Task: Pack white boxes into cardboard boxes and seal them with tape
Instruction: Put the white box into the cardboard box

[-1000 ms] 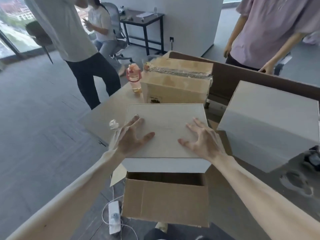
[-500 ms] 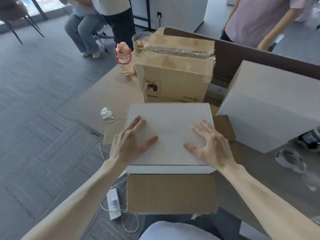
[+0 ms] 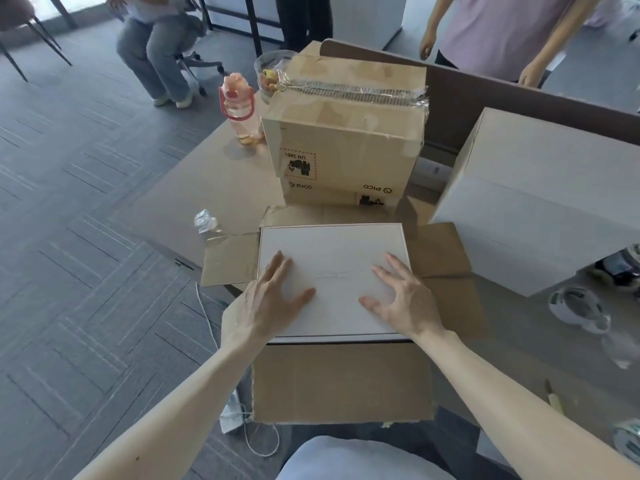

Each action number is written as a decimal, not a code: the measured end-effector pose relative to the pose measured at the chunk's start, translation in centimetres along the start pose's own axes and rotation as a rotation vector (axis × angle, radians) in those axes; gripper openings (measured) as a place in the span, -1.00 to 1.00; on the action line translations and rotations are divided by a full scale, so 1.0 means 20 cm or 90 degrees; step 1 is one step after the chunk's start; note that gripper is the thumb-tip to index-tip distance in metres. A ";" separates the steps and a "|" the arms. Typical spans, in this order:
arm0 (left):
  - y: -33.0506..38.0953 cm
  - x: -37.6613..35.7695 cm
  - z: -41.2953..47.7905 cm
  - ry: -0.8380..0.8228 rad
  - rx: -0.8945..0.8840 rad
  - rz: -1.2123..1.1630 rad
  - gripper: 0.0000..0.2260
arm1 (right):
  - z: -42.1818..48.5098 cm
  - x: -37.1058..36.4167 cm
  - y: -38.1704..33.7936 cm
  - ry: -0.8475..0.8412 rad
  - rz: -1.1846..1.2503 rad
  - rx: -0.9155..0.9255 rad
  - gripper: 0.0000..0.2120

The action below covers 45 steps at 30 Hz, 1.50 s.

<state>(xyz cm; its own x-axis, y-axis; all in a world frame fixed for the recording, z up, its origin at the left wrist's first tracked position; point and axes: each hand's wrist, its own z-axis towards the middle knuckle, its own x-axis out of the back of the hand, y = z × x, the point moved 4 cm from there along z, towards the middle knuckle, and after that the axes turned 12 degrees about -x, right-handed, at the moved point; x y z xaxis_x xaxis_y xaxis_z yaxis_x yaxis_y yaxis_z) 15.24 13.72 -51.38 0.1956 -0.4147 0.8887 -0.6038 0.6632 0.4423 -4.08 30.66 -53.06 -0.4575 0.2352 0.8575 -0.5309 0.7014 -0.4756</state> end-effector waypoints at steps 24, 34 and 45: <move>-0.61 0.11 0.12 0.098 0.223 -0.129 -0.35 | 0.26 0.21 0.62 -0.037 0.248 -0.449 -0.16; -0.69 -0.06 0.07 -0.058 0.408 -0.414 -0.48 | 0.29 0.30 0.66 -0.060 0.405 -0.433 -0.65; -0.78 0.28 0.08 0.185 0.319 -0.516 -0.73 | 0.19 0.44 0.15 -0.084 0.254 -0.173 -0.63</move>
<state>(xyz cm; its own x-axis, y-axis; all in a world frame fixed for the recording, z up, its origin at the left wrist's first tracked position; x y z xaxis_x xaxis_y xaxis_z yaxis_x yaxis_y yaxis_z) 24.51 0.06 -53.52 0.8342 -0.4129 0.3655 -0.4477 -0.1202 0.8861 -12.42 32.18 -47.68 -0.6821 0.4463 0.5793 -0.0993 0.7283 -0.6780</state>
